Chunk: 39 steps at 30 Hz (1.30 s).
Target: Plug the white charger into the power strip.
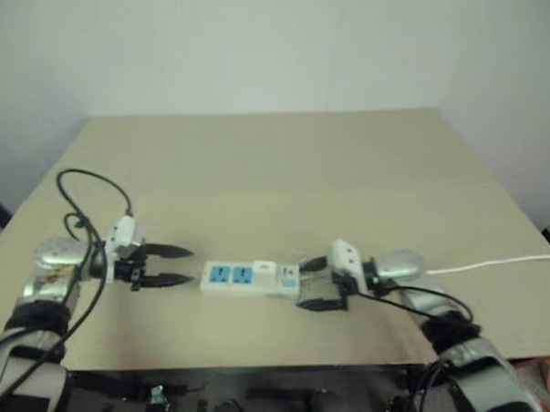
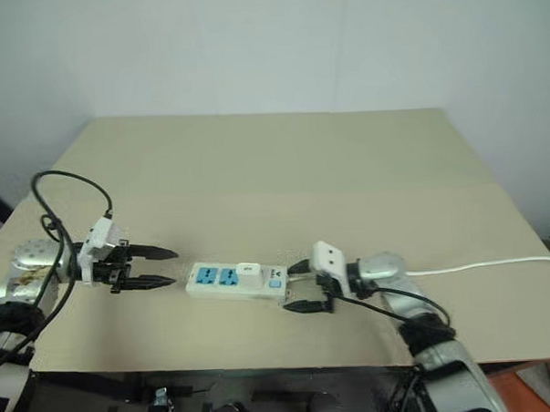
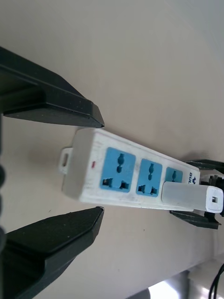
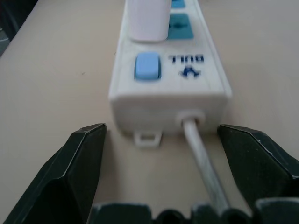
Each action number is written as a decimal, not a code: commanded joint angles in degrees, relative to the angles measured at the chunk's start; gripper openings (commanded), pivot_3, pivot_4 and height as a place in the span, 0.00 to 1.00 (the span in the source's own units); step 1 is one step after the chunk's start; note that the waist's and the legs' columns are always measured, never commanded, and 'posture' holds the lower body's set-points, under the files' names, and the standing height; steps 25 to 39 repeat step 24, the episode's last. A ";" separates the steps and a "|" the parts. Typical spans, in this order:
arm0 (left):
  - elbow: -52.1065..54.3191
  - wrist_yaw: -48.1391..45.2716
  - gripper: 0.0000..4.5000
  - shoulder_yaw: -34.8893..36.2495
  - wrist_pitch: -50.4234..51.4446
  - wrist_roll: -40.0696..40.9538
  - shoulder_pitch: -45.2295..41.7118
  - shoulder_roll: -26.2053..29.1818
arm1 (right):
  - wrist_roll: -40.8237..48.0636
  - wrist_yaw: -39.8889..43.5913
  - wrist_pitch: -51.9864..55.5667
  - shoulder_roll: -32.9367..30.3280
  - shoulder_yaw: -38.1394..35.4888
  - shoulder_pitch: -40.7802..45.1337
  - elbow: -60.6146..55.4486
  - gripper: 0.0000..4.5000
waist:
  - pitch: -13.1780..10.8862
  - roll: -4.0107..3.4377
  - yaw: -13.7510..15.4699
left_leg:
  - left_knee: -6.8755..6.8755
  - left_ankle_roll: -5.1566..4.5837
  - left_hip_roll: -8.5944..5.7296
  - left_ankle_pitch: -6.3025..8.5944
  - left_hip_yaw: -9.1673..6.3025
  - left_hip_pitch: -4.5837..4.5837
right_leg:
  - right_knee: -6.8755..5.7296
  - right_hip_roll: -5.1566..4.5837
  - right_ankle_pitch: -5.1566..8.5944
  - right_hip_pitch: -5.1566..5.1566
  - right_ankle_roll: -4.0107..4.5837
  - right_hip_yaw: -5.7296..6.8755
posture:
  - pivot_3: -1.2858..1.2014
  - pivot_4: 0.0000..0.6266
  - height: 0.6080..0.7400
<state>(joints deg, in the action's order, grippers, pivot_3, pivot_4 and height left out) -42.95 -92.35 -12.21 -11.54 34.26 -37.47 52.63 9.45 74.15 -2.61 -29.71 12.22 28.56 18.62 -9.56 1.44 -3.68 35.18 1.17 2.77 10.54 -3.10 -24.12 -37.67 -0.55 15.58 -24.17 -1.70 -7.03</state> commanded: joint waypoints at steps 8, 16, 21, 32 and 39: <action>18.35 2.87 0.65 17.97 6.75 0.73 16.02 5.79 | 11.12 -0.23 10.12 -20.40 -18.63 -16.69 -26.76 0.99 | -0.08 -0.08 0.55 | -0.01 0.00 0.02 0.00 0.06 0.11 | -0.02 -0.02 0.10 0.04 -0.17 0.00 | 0.52 0.24 1.00; 30.69 8.49 0.65 26.90 10.71 -0.60 28.71 5.55 | 11.77 -2.47 10.69 -23.91 -25.40 -24.61 -28.91 0.99 | -0.10 -0.04 0.22 | 0.05 0.11 0.03 -0.06 0.22 0.48 | -0.05 -0.03 0.08 0.28 -0.21 -0.16 | 0.52 0.24 1.00; 36.34 9.59 0.65 30.12 15.32 1.15 32.78 6.07 | 12.32 -2.08 12.09 -25.49 -26.17 -25.35 -27.98 0.99 | -0.10 -0.03 0.17 | 0.05 0.12 0.03 -0.07 0.25 0.48 | -0.08 -0.03 0.07 0.26 -0.22 -0.18 | 0.52 0.24 1.00; 38.24 9.04 0.65 31.21 17.82 1.54 34.03 6.23 | 11.90 -2.09 10.68 -26.07 -27.19 -27.09 -28.55 0.99 | -0.10 -0.03 0.17 | 0.04 0.12 0.03 -0.07 0.26 0.45 | -0.02 -0.03 0.08 0.27 -0.21 -0.19 | 0.52 0.24 1.00; 38.24 9.04 0.65 31.21 17.82 1.54 34.03 6.23 | 11.90 -2.09 10.68 -26.07 -27.19 -27.09 -28.55 0.99 | -0.10 -0.03 0.17 | 0.04 0.12 0.03 -0.07 0.26 0.45 | -0.02 -0.03 0.08 0.27 -0.21 -0.19 | 0.52 0.24 1.00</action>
